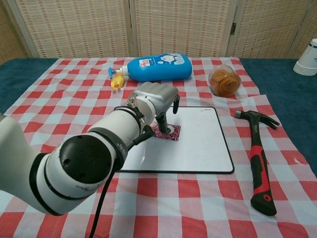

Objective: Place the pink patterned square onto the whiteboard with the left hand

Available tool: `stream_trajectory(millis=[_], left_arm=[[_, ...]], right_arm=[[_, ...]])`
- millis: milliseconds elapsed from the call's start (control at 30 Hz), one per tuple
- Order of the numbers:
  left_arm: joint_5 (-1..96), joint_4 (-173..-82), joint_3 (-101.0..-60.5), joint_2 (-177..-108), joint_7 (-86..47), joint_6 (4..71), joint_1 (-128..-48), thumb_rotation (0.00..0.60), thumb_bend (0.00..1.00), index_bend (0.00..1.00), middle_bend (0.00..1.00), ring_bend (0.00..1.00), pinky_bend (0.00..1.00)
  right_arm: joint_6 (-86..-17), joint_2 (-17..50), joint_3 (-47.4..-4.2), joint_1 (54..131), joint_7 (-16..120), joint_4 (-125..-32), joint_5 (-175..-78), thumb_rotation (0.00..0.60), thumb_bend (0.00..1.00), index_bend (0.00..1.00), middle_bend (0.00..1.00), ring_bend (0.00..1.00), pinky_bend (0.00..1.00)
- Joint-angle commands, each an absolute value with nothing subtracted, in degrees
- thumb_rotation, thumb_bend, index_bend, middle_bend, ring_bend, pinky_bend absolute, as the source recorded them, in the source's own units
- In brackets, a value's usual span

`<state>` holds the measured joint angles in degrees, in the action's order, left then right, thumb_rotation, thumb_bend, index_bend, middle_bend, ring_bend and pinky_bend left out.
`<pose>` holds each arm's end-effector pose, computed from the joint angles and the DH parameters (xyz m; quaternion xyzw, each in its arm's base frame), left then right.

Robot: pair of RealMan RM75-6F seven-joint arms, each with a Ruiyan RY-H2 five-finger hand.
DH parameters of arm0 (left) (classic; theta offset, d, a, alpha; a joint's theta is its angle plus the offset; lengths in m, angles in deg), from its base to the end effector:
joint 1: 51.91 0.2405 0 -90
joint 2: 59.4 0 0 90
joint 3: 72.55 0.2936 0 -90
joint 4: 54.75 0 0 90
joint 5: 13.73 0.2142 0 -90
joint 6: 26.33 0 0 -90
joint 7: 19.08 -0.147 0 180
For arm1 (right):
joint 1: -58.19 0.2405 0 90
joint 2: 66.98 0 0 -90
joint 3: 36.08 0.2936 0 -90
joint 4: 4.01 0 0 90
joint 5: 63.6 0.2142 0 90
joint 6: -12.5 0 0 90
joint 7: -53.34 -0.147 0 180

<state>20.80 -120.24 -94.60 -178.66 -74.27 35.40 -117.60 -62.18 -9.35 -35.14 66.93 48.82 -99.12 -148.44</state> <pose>-0.0130 0.3892 -0.1570 -0.7572 -0.3269 -0.3021 0.4781 -0.3475 -0.2005 0.1806 0.6322 -0.4373 0.3417 0.5407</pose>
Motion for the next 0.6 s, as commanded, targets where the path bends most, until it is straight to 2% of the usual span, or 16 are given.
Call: stream_trajectory(millis=[33,233,367,467,567,600], left_arm=[[21.54,-120.46,-94.57,-178.33,-73.68,35.73,-117.31,0.6,0.22,0.22,1.0,1.0,1.0],[24.47,-123.45,-93.52,-175.51,-72.71,38.3,-115.43,0.6,0.22,0.19,1.0,1.0,1.0],[29.79,-130.84,-90.77,-168.75,-71.31,43.57,-111.08,0.6,0.22,0.27,0.97,1.0,1.0],[34.67,-138.61,-87.92,-161.38,-67.03,48.21,-105.35,0.6,0.23,0.29,0.84,0.92,0.99],[41.83,-145.32,-83.56,-153.95,-57.42,52.79,-97.9,0.6,0.23,0.27,0.59,0.71,0.95],[45.18,-146.48,-81.4,-151.57,-52.59,54.57,-94.87,0.6,0.23,0.24,0.45,0.59,0.89]], right_arm=[[-62.23,-9.35,-35.13,66.92,48.83,-99.14,-148.45,0.6,0.07,0.0,0.0,0.0,0.0],[-62.46,-9.52,-35.09,66.79,48.46,-99.05,-148.43,0.6,0.07,0.0,0.0,0.0,0.0],[-62.62,-9.59,-35.05,66.71,48.22,-98.96,-148.43,0.6,0.07,0.0,0.0,0.0,0.0],[-62.5,-9.5,-35.14,66.76,48.54,-99.07,-148.55,0.6,0.07,0.0,0.0,0.0,0.0],[-62.43,-9.33,-35.26,66.8,49.2,-99.37,-148.73,0.6,0.07,0.0,0.0,0.0,0.0],[-62.42,-9.25,-35.31,66.81,49.54,-99.51,-148.81,0.6,0.07,0.0,0.0,0.0,0.0]])
